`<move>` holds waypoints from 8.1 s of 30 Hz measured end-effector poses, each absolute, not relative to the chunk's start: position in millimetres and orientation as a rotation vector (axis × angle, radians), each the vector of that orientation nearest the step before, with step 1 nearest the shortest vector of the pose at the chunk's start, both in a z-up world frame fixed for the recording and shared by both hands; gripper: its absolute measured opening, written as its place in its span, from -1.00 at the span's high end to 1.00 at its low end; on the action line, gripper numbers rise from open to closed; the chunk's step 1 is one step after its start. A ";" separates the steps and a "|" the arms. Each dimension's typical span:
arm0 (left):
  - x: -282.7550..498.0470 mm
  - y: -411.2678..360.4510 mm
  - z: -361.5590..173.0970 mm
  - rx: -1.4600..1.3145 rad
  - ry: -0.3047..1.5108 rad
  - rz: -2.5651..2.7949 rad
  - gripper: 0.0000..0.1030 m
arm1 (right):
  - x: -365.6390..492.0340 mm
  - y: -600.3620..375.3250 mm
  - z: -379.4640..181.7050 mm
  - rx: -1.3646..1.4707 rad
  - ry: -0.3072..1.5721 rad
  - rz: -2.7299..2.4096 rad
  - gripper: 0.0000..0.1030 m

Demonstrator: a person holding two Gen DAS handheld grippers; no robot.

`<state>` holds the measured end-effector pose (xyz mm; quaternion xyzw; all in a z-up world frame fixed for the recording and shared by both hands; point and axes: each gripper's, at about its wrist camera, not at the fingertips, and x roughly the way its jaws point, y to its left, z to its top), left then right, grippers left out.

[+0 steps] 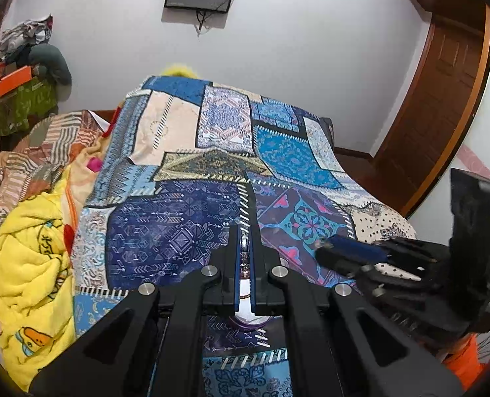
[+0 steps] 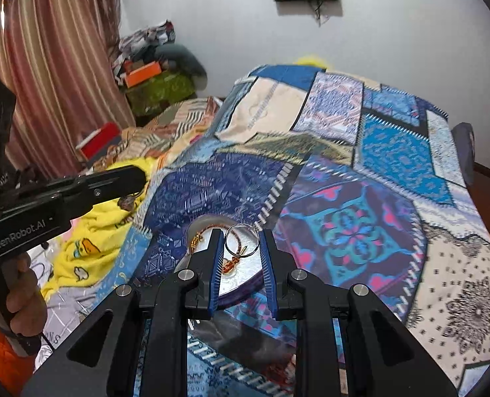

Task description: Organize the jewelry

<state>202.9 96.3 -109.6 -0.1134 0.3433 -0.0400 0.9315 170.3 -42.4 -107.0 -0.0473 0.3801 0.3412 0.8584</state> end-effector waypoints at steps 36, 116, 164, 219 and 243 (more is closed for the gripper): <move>220.7 85.7 -129.9 -0.172 0.787 -0.076 0.73 | 164.5 -42.9 -127.1 -0.129 0.898 0.721 0.52; 199.8 -63.1 -224.5 -0.082 1.054 -0.302 0.89 | 123.2 -182.0 -187.4 -0.096 1.052 0.508 0.83; 231.7 85.0 -164.2 -0.247 0.837 -0.129 0.90 | 193.4 -22.4 -149.9 -0.140 0.926 0.785 0.82; -8.4 37.2 42.9 -0.058 0.166 0.120 -0.98 | -12.7 -126.9 59.5 -0.007 0.230 0.450 -0.82; -4.9 28.9 33.2 -0.019 0.189 0.143 -0.99 | -17.4 -128.2 56.6 -0.006 0.258 0.467 -0.82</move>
